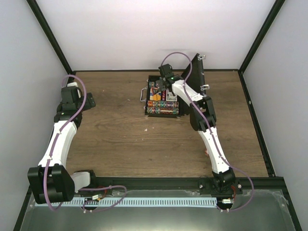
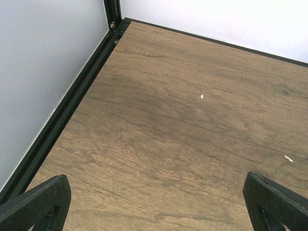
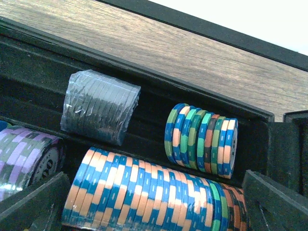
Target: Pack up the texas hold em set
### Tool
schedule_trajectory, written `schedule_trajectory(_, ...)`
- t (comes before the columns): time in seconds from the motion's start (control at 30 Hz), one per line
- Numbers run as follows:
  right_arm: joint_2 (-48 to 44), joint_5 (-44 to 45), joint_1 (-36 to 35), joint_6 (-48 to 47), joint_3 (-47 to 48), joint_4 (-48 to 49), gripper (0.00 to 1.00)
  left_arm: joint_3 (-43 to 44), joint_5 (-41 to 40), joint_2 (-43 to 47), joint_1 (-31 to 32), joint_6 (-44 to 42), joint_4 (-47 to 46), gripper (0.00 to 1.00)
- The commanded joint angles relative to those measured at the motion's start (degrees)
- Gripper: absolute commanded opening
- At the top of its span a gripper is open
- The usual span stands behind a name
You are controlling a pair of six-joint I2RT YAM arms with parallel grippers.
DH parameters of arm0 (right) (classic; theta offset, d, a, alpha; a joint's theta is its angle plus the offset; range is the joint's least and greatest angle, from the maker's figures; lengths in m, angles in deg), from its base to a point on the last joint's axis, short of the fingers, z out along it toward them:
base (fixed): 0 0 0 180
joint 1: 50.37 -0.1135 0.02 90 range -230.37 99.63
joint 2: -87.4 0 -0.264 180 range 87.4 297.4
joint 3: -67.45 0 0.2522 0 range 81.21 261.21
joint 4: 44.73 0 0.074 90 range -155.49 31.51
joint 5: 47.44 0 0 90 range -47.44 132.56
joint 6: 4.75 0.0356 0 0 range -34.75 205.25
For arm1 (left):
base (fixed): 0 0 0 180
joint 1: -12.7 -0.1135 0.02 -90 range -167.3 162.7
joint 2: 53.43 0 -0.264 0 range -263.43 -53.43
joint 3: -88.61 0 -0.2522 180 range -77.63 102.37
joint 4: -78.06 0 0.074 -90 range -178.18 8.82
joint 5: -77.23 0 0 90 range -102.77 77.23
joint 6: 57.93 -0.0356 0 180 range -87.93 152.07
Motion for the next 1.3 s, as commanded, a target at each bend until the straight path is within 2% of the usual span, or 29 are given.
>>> schedule_trajectory(0.0, -1.87, -0.50, 1.81, -0.84, 0.01, -1.79, 1.00, -0.25, 0.36, -0.50, 0.32, -0.27, -0.49, 1.00)
schedule_trajectory(0.3, -10.41, -16.62, 1.03, -11.05, 0.07, 3.87, 1.00, -0.23, -1.29, -1.32, 0.29, -0.53, -0.36, 1.00)
schedule_trajectory(0.43, -16.30, -23.22, 0.93, -10.33, -0.89, 5.51, 1.00, -0.23, -2.35, -1.29, 0.32, -0.76, -0.40, 1.00)
schedule_trajectory(0.57, -24.08, -25.59, 0.95, -5.61, -6.84, 8.18, 1.00, -0.44, -2.01, -1.08, 0.27, -0.57, -0.94, 1.00)
schedule_trajectory(0.7, -35.06, -25.68, 1.77, -0.10, -17.09, 9.34, 1.00, 0.30, 1.62, -1.07, 0.41, 1.31, -0.91, 1.00)
schedule_trajectory(0.77, -41.32, -25.83, 3.13, 2.91, -23.87, 9.84, 1.00, 3.69, 5.66, -1.55, 0.49, 4.32, 1.28, 1.00)
schedule_trajectory(0.9, -55.44, -24.72, 8.10, 10.06, -39.34, 12.59, 1.00, 10.47, 16.01, -1.75, 0.58, 9.35, -0.65, 1.00)
schedule_trajectory(0.97, -62.30, -24.46, 11.81, 15.89, -46.72, 13.49, 1.00, 13.13, 18.09, -2.59, 0.65, 9.40, -1.51, 1.00)
schedule_trajectory(1.1, -74.89, -23.39, 18.87, 27.10, -63.80, 14.75, 1.00, 14.81, 12.24, -4.47, 0.67, 5.62, -0.59, 1.00)
schedule_trajectory(1.17, -80.25, -19.99, 21.78, 31.04, -70.09, 12.38, 1.00, 15.20, 9.28, -4.77, 0.67, 3.63, 0.74, 1.00)
schedule_trajectory(1.27, -87.06, -19.52, 27.01, 34.24, -76.73, 8.60, 1.00, 14.94, 6.47, -4.07, 0.68, 1.26, 1.42, 1.00)
